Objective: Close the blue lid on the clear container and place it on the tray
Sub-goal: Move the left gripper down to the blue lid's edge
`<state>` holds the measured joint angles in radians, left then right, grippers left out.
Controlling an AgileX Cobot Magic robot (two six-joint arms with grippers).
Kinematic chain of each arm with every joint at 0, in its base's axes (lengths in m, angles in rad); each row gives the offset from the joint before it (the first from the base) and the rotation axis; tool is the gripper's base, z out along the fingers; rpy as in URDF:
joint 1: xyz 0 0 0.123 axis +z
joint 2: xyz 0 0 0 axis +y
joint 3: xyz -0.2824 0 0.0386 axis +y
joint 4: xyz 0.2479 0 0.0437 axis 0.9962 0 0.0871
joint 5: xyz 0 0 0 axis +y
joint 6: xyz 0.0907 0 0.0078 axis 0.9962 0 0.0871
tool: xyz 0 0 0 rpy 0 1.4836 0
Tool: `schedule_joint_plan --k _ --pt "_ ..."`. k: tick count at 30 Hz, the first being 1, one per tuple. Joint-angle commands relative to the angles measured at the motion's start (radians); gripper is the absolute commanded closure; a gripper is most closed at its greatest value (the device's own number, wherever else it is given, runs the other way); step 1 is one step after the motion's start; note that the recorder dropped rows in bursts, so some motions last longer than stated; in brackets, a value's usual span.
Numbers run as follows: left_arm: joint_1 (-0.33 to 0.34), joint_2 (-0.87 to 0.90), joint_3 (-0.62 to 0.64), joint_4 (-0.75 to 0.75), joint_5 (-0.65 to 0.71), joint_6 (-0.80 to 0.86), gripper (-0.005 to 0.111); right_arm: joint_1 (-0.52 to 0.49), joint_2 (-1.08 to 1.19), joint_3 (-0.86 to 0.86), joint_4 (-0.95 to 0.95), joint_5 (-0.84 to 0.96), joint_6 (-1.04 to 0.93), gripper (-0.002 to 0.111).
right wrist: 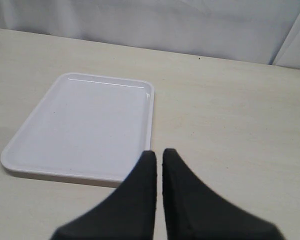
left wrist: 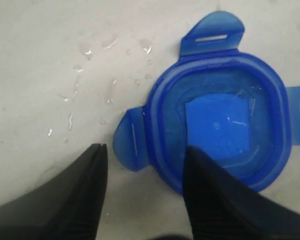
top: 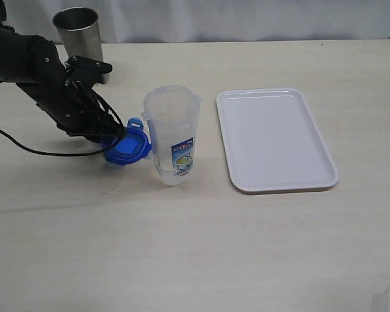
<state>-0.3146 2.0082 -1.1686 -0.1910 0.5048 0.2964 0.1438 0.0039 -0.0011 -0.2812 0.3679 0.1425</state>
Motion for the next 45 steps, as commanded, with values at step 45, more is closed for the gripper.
schedule_joint_plan --k 45 --pt "0.001 0.054 -0.044 -0.002 0.040 -0.016 0.057 -0.002 -0.004 0.001 0.003 0.001 0.002 0.104"
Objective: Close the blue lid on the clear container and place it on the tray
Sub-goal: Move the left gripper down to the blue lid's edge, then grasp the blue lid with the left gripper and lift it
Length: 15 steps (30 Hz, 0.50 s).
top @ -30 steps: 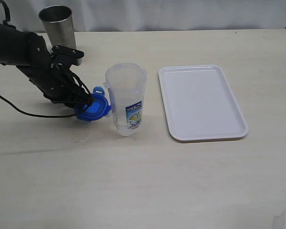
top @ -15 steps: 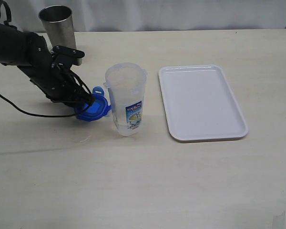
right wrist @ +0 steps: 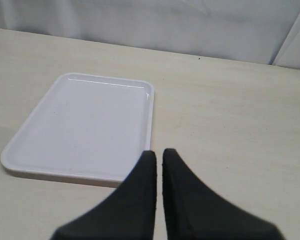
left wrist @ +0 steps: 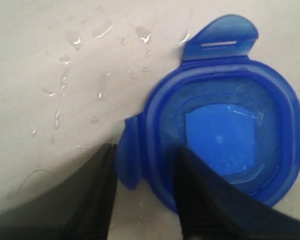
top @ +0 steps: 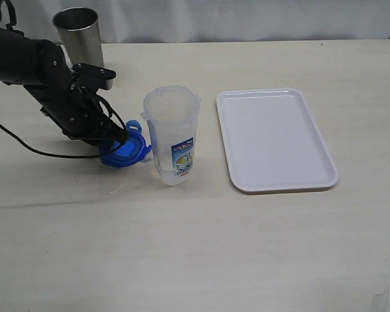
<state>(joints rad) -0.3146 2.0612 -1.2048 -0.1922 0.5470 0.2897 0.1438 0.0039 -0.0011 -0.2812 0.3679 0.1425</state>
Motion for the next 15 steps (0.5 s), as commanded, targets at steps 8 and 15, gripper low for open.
schedule_joint_plan --k 8,15 --pt "0.001 0.001 -0.007 0.010 -0.018 -0.007 0.060 -0.002 -0.004 0.001 0.003 0.001 0.002 0.104" --pt "0.001 0.001 -0.007 0.010 -0.017 -0.007 0.060 -0.002 -0.004 0.001 0.003 0.001 0.002 0.104"
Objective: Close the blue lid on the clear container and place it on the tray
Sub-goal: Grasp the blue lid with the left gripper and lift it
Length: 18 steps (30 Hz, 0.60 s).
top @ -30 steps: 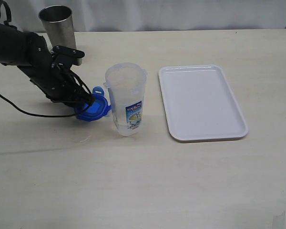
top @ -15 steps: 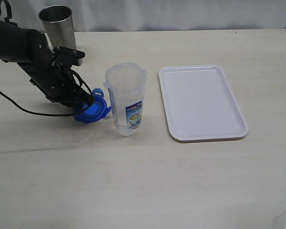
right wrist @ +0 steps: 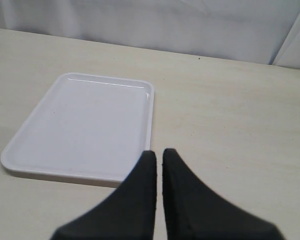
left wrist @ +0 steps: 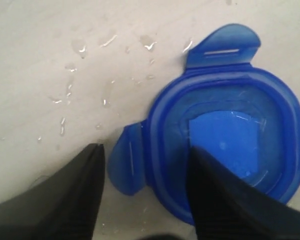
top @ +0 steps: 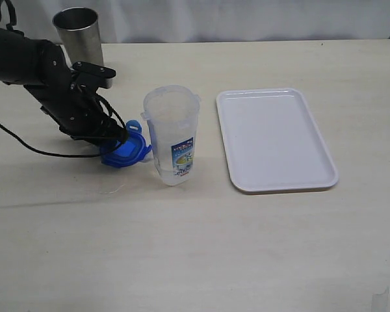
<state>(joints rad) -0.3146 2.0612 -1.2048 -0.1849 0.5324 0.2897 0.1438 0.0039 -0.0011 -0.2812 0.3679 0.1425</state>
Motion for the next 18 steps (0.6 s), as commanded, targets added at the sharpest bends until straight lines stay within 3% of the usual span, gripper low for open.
schedule_joint_plan --k 1,9,14,18 --pt "0.001 -0.001 -0.007 0.002 0.002 -0.007 0.060 -0.002 -0.004 0.001 0.003 0.001 0.002 0.104" --pt "0.001 -0.042 -0.007 -0.011 0.014 -0.007 0.060 -0.002 -0.004 0.001 0.003 0.001 0.002 0.104" --pt "0.001 -0.027 -0.005 -0.007 0.030 -0.007 0.070 -0.002 -0.004 0.001 0.003 0.001 0.002 0.104" --pt "0.001 -0.014 -0.005 -0.009 0.031 -0.007 0.069 -0.002 -0.004 0.001 0.003 0.001 0.002 0.104"
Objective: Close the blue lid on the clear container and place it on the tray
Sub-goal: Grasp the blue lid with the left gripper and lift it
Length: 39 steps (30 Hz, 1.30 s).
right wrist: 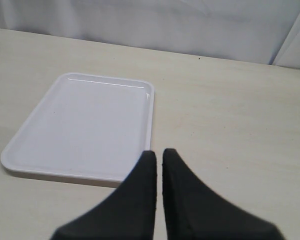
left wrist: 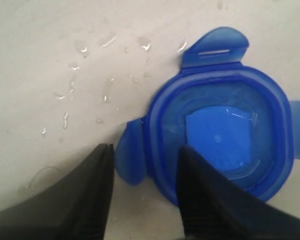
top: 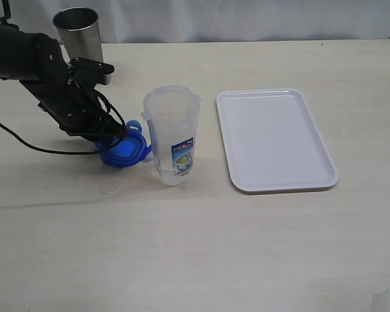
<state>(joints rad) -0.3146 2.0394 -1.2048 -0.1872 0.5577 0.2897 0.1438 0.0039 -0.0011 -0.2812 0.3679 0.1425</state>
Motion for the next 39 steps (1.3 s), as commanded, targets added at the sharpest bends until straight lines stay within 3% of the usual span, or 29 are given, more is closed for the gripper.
schedule_joint_plan --k 1,19,26,31,39 --pt "0.001 0.008 -0.005 -0.006 0.006 -0.007 0.069 -0.002 -0.004 0.001 0.003 0.001 0.002 0.104" --pt "0.001 0.008 -0.005 -0.008 -0.002 -0.007 0.070 -0.002 -0.004 0.001 0.003 0.001 0.002 0.104" --pt "0.001 0.008 -0.005 -0.008 0.005 -0.007 0.095 -0.002 -0.004 0.001 0.003 0.001 0.002 0.104" --pt "0.001 0.008 -0.005 -0.008 0.011 -0.007 0.106 -0.002 -0.004 0.001 0.003 0.001 0.002 0.104" --pt "0.001 0.006 -0.005 -0.004 0.015 -0.004 0.107 -0.002 -0.004 0.001 0.003 0.001 0.002 0.104"
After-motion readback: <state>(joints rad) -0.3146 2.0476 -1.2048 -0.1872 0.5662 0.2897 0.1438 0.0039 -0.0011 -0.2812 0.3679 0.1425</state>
